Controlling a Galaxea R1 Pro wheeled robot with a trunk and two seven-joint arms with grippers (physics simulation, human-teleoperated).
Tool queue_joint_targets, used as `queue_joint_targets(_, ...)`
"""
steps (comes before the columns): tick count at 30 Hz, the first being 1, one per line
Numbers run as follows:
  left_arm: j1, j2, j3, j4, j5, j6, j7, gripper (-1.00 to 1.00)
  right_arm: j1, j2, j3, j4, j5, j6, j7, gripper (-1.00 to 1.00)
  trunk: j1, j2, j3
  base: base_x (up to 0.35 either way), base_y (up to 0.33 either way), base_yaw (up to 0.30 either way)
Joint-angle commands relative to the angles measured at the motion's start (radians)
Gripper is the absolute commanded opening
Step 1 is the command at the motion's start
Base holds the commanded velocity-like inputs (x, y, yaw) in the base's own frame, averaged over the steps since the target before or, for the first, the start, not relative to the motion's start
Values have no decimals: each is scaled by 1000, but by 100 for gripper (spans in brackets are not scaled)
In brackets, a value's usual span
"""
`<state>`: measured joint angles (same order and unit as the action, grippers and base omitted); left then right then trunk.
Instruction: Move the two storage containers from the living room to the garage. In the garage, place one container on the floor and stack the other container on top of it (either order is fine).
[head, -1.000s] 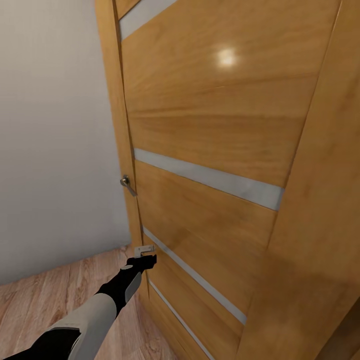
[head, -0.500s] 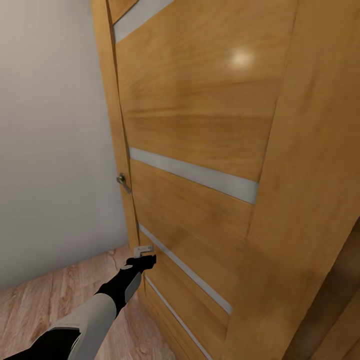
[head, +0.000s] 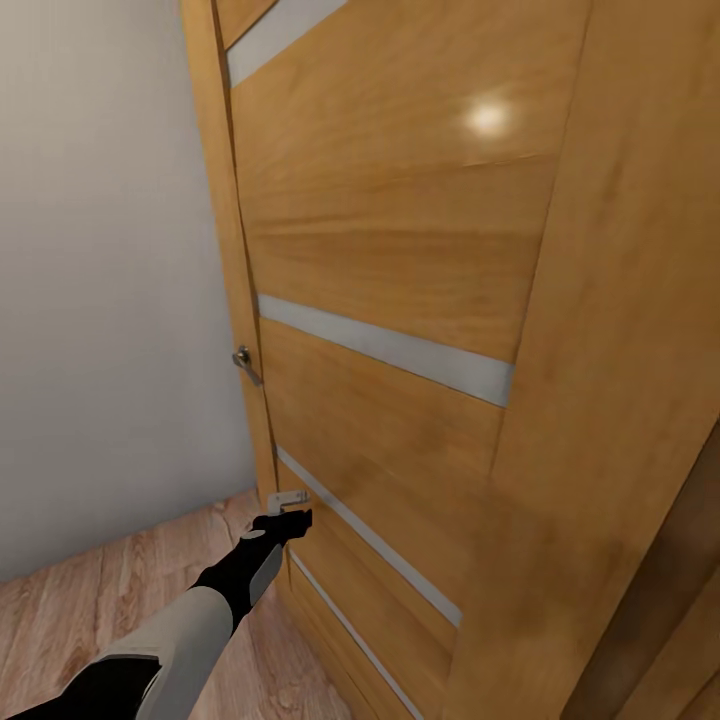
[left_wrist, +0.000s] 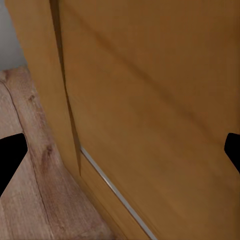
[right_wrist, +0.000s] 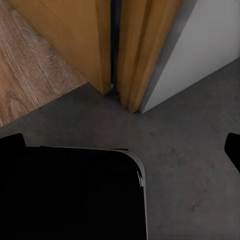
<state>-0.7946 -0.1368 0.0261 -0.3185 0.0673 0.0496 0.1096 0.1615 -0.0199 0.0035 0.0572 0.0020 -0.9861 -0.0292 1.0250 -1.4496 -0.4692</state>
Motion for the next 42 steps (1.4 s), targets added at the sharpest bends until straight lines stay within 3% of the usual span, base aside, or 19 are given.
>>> queue_joint_targets(1,0,-1,-3,-2,16,5,-4,100,0,0,1,1,1,-3,-3,100,0,0,-1,0,0,-68)
queue_joint_targets(19,0,-2,-3,-2,16,4,-4,100,0,0,1,1,1,-3,-3,100,0,0,-1,0,0,-248)
queue_joint_targets(42,0,-3,-3,-2,16,5,-4,100,0,0,1,1,1,-5,-3,100,0,0,-1,0,0,-10)
